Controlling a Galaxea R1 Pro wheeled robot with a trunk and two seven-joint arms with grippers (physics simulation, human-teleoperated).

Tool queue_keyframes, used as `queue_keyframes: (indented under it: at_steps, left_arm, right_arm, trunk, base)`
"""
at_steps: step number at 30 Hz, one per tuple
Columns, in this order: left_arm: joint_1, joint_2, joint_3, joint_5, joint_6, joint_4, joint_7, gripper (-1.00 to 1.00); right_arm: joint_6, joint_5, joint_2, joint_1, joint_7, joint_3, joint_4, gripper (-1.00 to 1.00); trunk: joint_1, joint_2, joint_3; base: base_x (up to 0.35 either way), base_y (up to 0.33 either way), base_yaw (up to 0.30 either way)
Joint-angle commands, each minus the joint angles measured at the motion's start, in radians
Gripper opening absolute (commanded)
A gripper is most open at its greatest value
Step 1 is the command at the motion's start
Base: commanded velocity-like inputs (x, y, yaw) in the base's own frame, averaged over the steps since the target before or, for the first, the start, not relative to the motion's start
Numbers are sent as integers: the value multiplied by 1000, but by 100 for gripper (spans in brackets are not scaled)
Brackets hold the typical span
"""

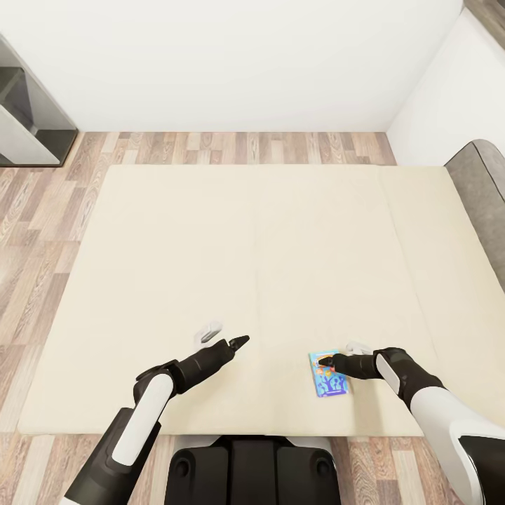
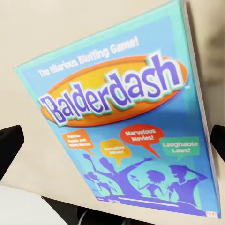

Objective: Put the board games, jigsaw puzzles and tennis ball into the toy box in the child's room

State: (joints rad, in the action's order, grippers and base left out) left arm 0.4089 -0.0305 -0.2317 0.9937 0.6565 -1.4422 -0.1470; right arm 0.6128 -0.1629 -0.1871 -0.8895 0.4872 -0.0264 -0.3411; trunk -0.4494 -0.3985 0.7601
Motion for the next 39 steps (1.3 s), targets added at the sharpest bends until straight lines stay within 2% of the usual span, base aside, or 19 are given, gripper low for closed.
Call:
queue_keyframes:
  at_steps: [1, 39]
  left_arm:
    - [0, 0, 0, 11, 3, -1, -9, 100]
    - [0, 0, 0, 10, 3, -1, -9, 100]
  right_arm:
    - [9, -7, 0, 0, -1, -3, -1, 100]
    - [8, -7, 0, 0, 5, -3, -4, 100]
  trunk:
    - [-1, -2, 1]
    - [-1, -2, 1]
  base:
    - [-1, 1, 0]
    - [0, 0, 0]
